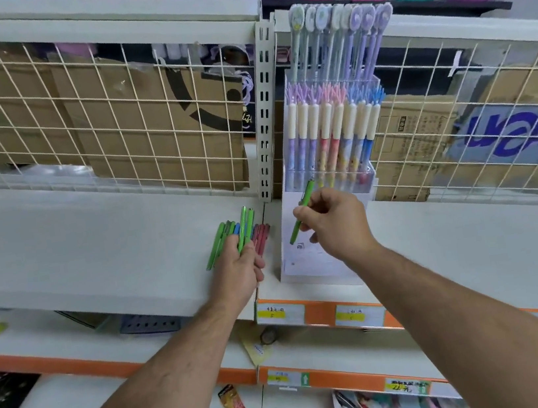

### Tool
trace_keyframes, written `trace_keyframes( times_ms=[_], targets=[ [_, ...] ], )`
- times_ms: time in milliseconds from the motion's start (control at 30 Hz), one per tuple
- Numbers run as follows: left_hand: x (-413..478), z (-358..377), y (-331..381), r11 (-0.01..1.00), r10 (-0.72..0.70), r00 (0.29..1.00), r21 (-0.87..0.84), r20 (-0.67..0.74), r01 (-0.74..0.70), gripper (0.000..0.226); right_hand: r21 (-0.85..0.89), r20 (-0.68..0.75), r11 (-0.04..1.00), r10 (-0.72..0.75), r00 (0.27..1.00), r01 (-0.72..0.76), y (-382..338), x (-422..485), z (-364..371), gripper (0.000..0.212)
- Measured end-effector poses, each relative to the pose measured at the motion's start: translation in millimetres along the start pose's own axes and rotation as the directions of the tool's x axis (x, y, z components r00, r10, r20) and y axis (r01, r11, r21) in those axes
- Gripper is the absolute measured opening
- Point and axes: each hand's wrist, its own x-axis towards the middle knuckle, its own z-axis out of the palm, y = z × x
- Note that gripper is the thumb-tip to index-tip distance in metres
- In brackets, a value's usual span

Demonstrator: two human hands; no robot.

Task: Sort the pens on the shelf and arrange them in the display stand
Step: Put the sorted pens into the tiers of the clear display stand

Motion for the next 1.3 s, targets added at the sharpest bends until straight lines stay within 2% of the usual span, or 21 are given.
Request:
trace_keyframes(
  times_ms=[233,533,900,1100,1300],
  targets=[
    [6,-3,-10,1.000,-0.021,0.999,-0.018,-0.050,0.020,0.019,-0.170,0.002,0.984,-0.052,0.999,0.052,4,3,13,0.024],
    [7,-3,-11,1.000,0.008,0.998,-0.011,-0.056,-0.009,0.025,-0.183,-0.030,0.983,-0.020,0.999,0.014,1,11,16,0.017],
    [11,-4,-17,0.996,-0.026,0.999,-0.086,-0.027,0.024,0.031,-0.312,0.045,0.950,0.037,0.998,-0.021,17,17,26,0.021],
    [14,-4,-20,0.996,-0.035,0.999,-0.086,-0.021,0.033,0.019,-0.351,0.049,0.936,0.026,0.998,-0.007,21,19,26,0.026],
    [14,-4,-21,0.996,-0.031,0.999,-0.084,-0.022,0.030,0.020,-0.341,0.030,0.940,0.009,1.000,0.002,24,16,29,0.025]
  ],
)
